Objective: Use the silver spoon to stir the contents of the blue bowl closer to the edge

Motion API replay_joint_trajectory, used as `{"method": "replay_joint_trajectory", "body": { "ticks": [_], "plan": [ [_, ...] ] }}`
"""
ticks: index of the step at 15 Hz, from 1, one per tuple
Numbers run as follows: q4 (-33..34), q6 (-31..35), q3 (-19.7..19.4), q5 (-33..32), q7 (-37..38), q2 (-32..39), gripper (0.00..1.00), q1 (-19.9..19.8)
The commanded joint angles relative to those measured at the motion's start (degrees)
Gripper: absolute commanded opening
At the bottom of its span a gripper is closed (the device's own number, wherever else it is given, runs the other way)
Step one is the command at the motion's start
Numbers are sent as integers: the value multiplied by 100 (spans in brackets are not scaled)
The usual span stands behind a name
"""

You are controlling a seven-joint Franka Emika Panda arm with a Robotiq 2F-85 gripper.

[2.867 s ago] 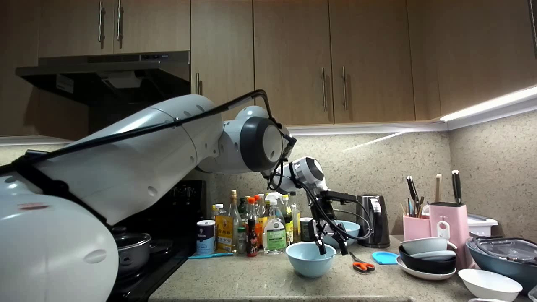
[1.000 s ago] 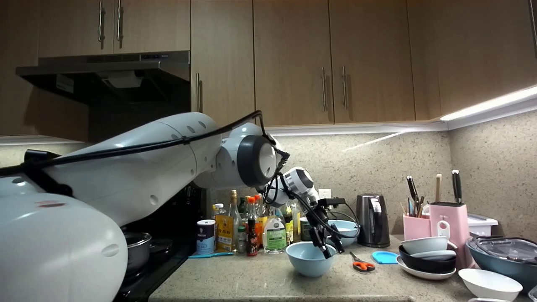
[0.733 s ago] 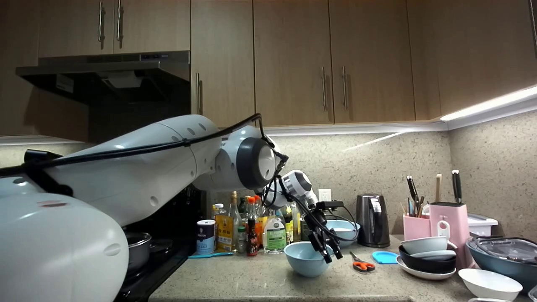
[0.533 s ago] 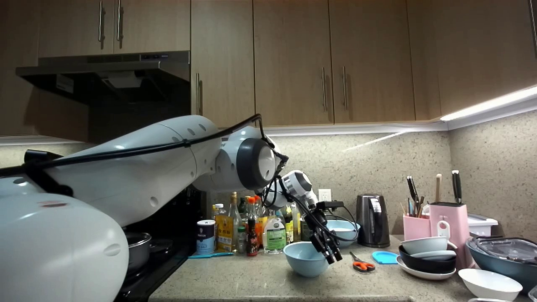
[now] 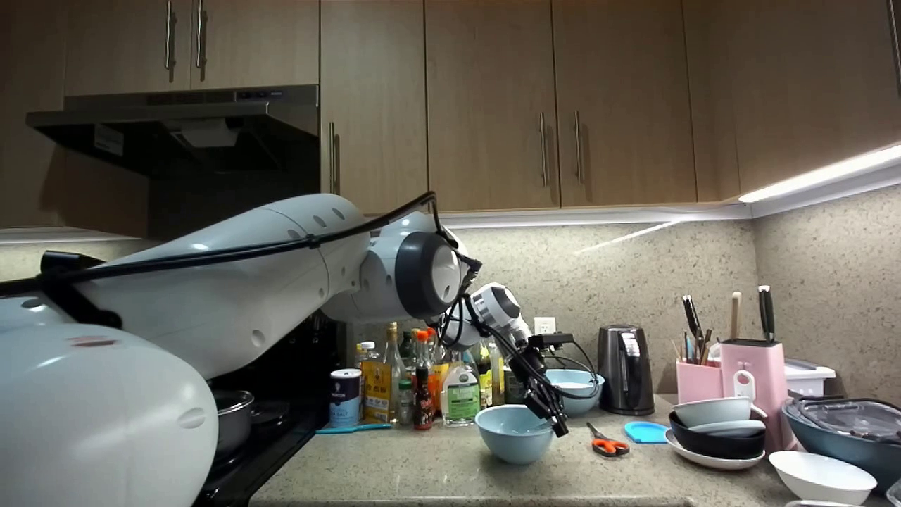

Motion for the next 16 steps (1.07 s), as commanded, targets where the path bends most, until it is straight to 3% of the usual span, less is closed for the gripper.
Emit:
{"method": "replay_joint_trajectory", "body": {
  "ticks": [1, 7, 12, 16],
  "plan": [
    [-121, 249, -76, -249, 8, -152, 6, 135],
    [-241, 923, -287, -759, 341, -308, 7, 389],
    [-164, 1906, -567, -1245, 902, -235, 6, 548],
    [-128, 2260, -980, -1868, 1353, -61, 6, 813]
  ]
}}
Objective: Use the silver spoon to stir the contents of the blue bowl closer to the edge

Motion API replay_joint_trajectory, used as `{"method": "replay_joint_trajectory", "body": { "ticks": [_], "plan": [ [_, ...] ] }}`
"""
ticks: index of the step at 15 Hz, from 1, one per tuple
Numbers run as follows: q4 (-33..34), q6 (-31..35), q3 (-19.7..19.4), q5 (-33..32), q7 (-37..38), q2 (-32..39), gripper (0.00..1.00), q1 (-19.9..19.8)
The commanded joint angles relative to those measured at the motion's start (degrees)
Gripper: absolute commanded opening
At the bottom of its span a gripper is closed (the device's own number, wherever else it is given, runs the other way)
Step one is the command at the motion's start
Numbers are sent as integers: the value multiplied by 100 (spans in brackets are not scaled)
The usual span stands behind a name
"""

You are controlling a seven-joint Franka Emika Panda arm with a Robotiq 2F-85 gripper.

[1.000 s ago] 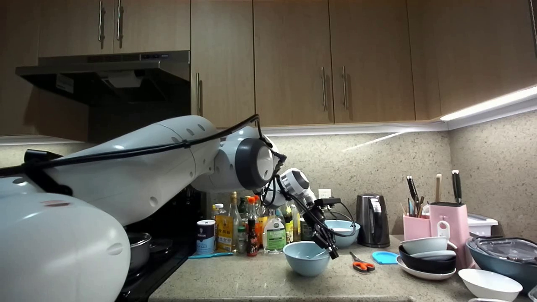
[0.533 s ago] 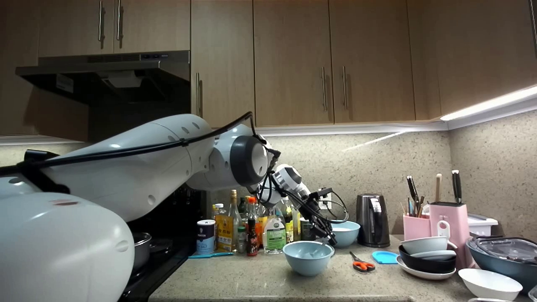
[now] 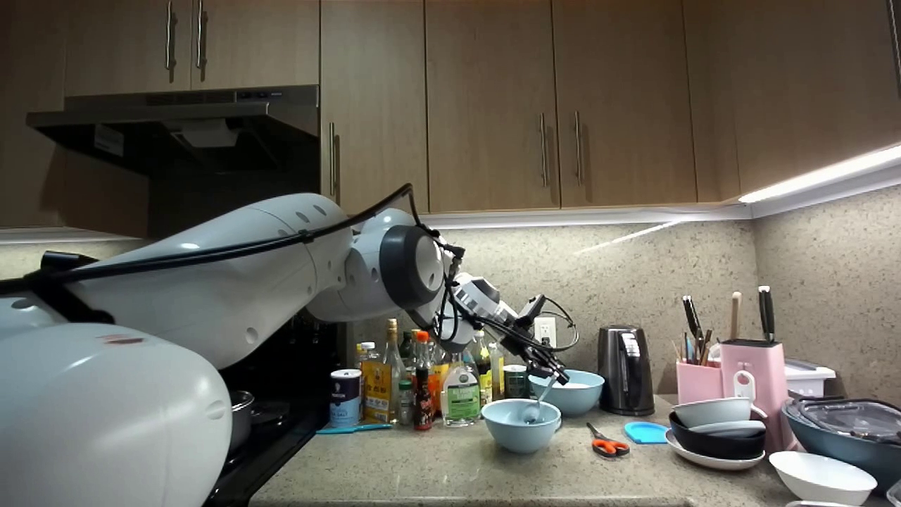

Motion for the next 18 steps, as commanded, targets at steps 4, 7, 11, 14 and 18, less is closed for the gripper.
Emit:
{"method": "replay_joint_trajectory", "body": {
  "ticks": [4, 7, 11, 14, 18],
  "plan": [
    [-99, -1260, -285, -1053, 238, 108, 7, 492],
    [-29, -2528, -39, -982, -90, 126, 7, 542],
    [-9, -2416, -74, -914, 108, 181, 7, 578],
    [-8, -2414, -75, -914, 108, 182, 6, 568],
    [-114, -2124, 44, -801, 173, 51, 32, 476]
  ]
}}
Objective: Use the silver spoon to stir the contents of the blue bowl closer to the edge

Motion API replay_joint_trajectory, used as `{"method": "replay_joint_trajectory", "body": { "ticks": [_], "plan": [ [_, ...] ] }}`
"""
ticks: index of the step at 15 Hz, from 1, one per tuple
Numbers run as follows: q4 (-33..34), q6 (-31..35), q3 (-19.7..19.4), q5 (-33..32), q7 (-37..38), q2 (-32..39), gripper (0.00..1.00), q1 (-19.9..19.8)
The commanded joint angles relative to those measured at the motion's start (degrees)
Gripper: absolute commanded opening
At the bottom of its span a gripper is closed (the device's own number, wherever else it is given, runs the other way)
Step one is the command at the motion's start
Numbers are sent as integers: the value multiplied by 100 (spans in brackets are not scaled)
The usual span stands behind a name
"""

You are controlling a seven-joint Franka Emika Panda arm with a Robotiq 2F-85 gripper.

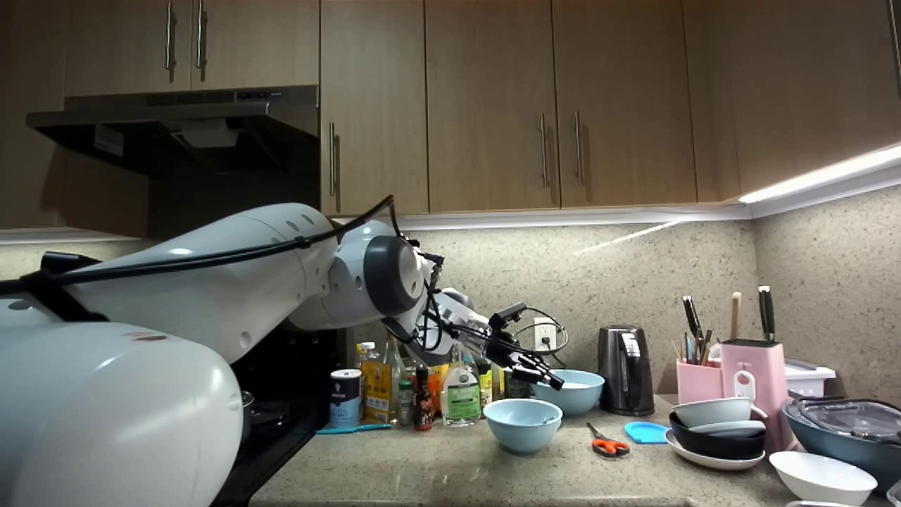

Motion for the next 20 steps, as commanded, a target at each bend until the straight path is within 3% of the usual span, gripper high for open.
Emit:
{"method": "replay_joint_trajectory", "body": {
  "ticks": [1, 6, 10, 11, 12, 15, 17, 20],
  "plan": [
    [-216, 676, 259, 266, 188, -283, 37, -215],
    [-667, 1732, 417, 592, 869, -779, 69, -487],
    [-1341, 1941, 470, 998, 1804, -1355, 95, -657],
    [-443, 1593, 474, 769, 1317, -742, 99, -607],
    [-513, 1596, 483, 776, 1380, -813, 83, -623],
    [-466, 1600, 494, 778, 1378, -754, 99, -606],
    [-773, 2023, 764, 1008, 1134, -941, 100, -825],
    [-1295, 2525, 1035, 1525, 1494, -1266, 100, -1156]
  ]
}}
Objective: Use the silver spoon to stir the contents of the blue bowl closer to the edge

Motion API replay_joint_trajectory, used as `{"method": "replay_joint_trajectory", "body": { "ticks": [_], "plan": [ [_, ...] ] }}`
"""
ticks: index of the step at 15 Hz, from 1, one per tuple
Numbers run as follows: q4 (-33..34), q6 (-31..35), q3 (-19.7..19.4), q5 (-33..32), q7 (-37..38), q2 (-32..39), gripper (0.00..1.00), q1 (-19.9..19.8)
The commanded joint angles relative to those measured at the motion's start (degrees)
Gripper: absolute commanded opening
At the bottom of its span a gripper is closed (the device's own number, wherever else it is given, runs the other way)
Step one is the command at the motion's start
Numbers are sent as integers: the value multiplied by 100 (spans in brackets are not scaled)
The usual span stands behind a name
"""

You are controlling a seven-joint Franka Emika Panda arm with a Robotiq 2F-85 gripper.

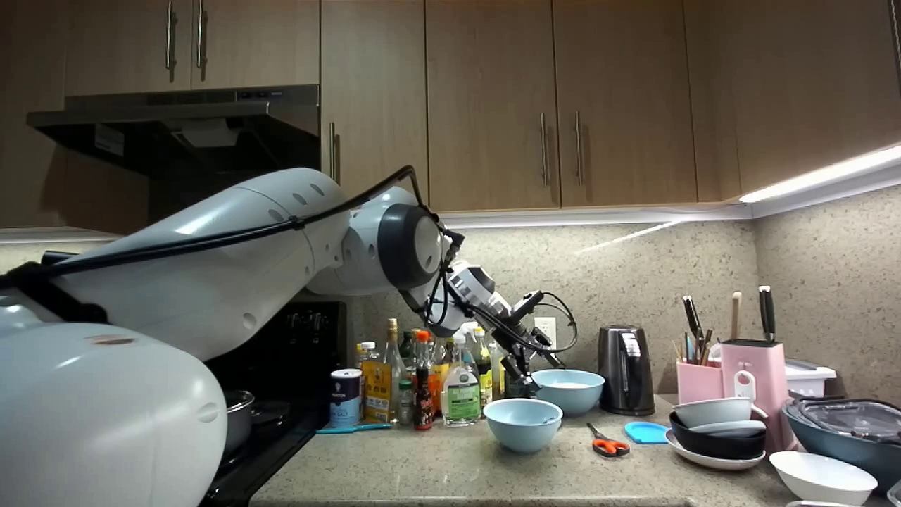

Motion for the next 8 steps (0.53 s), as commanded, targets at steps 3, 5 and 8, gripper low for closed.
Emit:
{"method": "replay_joint_trajectory", "body": {
  "ticks": [3, 5, 8],
  "plan": [
    [-1395, 793, 272, 954, 621, -824, 100, -609],
    [-1830, 959, 40, 995, 1318, -1007, 100, -587],
    [-1312, 748, -6, 893, 1332, -637, 100, -577]
  ]
}}
